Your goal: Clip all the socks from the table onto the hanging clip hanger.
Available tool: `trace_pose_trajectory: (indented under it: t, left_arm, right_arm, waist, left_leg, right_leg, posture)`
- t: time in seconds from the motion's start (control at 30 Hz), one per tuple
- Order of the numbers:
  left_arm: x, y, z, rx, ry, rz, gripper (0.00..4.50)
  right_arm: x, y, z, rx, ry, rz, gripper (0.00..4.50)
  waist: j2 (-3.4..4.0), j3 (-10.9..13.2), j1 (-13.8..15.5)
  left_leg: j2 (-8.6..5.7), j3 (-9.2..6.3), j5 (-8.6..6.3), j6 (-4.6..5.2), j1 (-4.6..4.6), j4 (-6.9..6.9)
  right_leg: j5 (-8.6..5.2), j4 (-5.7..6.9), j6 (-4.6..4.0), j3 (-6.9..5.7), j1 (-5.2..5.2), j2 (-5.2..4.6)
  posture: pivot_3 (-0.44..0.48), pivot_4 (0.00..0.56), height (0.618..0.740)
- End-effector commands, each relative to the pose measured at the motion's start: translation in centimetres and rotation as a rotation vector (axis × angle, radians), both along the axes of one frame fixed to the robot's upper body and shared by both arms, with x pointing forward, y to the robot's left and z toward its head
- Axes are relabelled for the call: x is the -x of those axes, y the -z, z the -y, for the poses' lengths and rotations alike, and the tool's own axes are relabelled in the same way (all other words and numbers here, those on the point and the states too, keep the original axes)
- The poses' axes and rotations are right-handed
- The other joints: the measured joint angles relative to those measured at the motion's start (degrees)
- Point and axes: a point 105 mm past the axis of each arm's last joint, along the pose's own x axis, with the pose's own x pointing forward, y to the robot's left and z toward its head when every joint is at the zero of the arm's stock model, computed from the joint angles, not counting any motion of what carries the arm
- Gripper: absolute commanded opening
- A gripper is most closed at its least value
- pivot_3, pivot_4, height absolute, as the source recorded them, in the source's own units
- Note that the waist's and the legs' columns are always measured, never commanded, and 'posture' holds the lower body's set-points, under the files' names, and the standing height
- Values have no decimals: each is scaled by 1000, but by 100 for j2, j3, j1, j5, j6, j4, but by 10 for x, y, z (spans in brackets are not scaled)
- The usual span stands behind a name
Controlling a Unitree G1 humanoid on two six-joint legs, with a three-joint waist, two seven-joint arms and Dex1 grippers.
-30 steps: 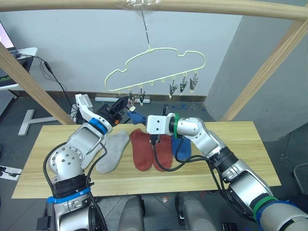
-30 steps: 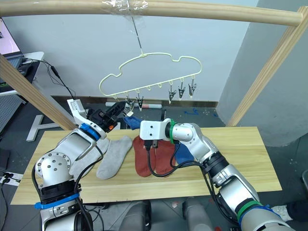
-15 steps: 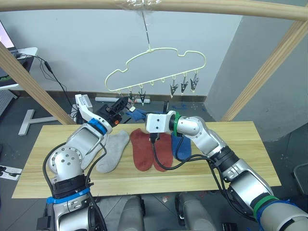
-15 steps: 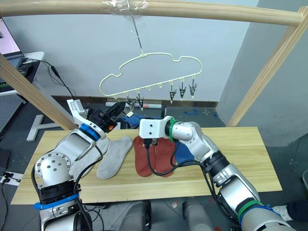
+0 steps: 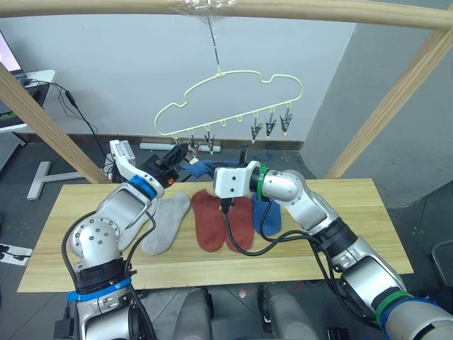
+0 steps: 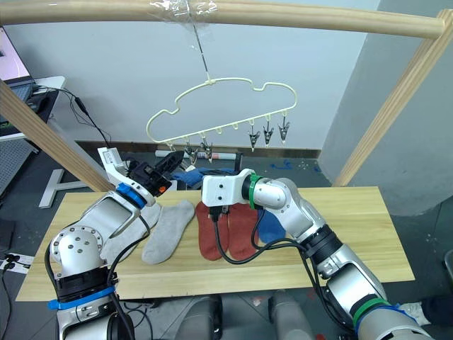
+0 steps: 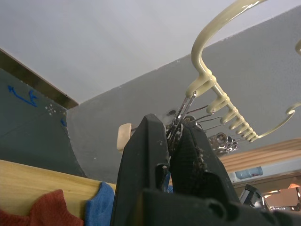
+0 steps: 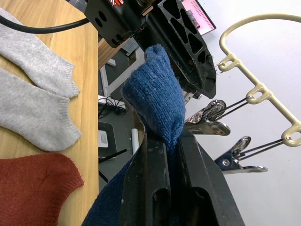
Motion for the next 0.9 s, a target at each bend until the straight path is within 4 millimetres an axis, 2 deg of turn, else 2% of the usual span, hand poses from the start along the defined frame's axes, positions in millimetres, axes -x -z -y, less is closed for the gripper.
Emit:
trace_pose_trajectory:
  t: [0.03, 0.2, 0.57, 0.77, 0.9]
  left_arm:
    - [5, -8, 3, -1, 15, 32, 198]
    - [5, -11, 4, 10, 19, 37, 198]
    - [7, -12, 6, 10, 34, 39, 198]
    - [11, -17, 7, 25, 55, 68, 2155]
    - [10, -12, -1, -33, 11, 54, 3459]
  right_arm:
    - [6, -13, -3, -46, -19, 30, 30]
    - [3, -3, -5, -45, 1, -3, 30]
    - [1, -5, -13, -58, 4, 10, 30]
    - [-1, -4, -12, -55, 8, 7, 0]
    - [-1, 1, -11, -49, 6, -8, 0]
  waist:
    - [0, 0, 0]
    - [0, 0, 0]
    - [0, 0, 3]
    - [0, 1, 10]
    - [-1, 1, 22]
  left_leg:
    - [0, 0, 0, 0, 0, 0]
    - [0, 0, 0, 0, 0, 0]
    - [0, 0, 0, 0, 0, 0]
    - [0, 0, 0, 0, -1, -1]
    - [0, 0, 0, 0, -1, -1]
  right_leg:
    - [0, 0, 0, 0, 0, 0]
    - [0, 0, 0, 0, 0, 0]
    - [0, -1, 1, 0, 0, 0]
    - [-1, -2, 1, 0, 0, -1]
    - [-1, -2, 2, 0, 0, 0]
  posture:
    - [-51, 232, 740]
    - [-51, 232, 740]
    - [-45, 238, 740]
    - [-41, 235, 740]
    - [-41, 236, 740]
